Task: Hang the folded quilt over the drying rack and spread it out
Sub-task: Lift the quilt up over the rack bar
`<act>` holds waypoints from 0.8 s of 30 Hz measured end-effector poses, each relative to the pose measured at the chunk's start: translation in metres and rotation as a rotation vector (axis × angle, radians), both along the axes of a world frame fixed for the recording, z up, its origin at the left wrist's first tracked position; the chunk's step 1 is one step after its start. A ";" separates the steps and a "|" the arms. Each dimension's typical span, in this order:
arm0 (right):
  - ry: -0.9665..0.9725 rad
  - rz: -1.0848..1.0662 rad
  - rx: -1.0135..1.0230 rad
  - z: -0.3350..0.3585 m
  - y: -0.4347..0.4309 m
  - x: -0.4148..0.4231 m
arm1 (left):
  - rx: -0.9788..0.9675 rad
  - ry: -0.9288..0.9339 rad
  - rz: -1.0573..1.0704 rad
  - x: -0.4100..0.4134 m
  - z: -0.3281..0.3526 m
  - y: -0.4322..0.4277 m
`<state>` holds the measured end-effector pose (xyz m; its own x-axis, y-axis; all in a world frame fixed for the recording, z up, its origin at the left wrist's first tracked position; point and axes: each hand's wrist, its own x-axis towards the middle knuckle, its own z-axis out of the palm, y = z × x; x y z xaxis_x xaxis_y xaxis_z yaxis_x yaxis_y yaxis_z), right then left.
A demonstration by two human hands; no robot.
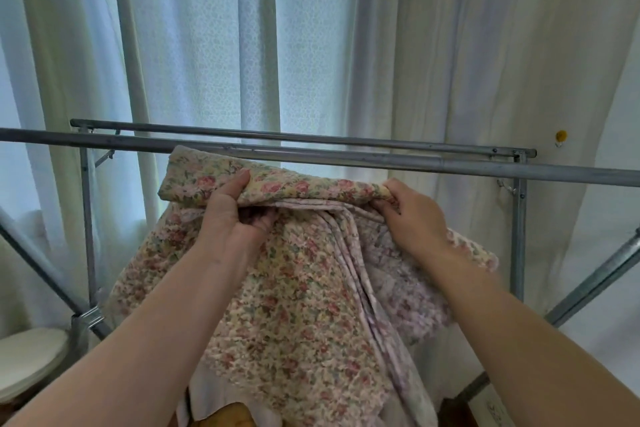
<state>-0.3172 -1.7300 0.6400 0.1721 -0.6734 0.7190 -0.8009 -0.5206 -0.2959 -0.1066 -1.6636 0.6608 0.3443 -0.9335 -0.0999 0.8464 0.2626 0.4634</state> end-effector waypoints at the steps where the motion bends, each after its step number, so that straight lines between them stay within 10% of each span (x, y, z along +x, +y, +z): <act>1: -0.030 0.007 -0.028 0.005 0.000 0.004 | 0.006 -0.007 0.010 0.003 0.002 0.000; 10: -0.114 0.151 -0.020 0.040 -0.014 0.019 | 0.007 -0.300 0.149 0.000 -0.013 0.000; 15: -0.194 0.199 -0.050 0.061 -0.024 0.015 | 0.339 -1.543 0.751 -0.003 -0.019 -0.011; 24: -0.305 0.227 -0.027 0.016 -0.041 0.006 | 0.439 -2.194 0.628 -0.006 -0.015 -0.044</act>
